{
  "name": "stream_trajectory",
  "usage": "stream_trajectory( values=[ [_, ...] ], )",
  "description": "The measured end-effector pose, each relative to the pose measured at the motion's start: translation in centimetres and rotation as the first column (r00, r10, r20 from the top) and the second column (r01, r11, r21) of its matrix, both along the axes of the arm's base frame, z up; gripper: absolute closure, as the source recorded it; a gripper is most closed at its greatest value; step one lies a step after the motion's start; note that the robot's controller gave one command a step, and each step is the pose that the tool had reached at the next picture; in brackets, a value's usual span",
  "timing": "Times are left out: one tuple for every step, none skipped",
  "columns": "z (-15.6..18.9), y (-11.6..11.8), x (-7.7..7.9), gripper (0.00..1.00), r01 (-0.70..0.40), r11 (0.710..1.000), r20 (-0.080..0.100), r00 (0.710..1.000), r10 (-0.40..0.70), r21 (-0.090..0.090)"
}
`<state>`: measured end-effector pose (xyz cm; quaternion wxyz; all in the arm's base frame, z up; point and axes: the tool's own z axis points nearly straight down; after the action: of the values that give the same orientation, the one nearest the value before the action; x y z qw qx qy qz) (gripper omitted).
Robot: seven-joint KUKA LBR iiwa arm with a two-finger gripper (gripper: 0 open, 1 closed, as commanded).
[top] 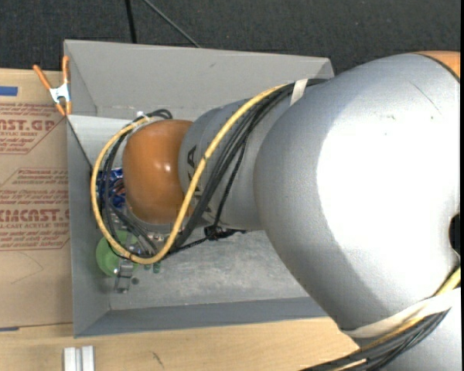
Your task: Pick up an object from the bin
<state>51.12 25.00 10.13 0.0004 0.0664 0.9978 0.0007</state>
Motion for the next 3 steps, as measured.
stream_trajectory(
  values=[
    [1.3,-0.3,1.4,0.0,0.08,0.997,0.0,0.997,-0.08,0.0],
    [-3.3,-0.5,2.1,0.0,-0.181,0.983,-0.004,0.983,0.181,-0.002],
    [-3.4,-0.4,2.0,0.0,-0.182,0.983,-0.005,0.983,0.182,-0.001]
  ],
)
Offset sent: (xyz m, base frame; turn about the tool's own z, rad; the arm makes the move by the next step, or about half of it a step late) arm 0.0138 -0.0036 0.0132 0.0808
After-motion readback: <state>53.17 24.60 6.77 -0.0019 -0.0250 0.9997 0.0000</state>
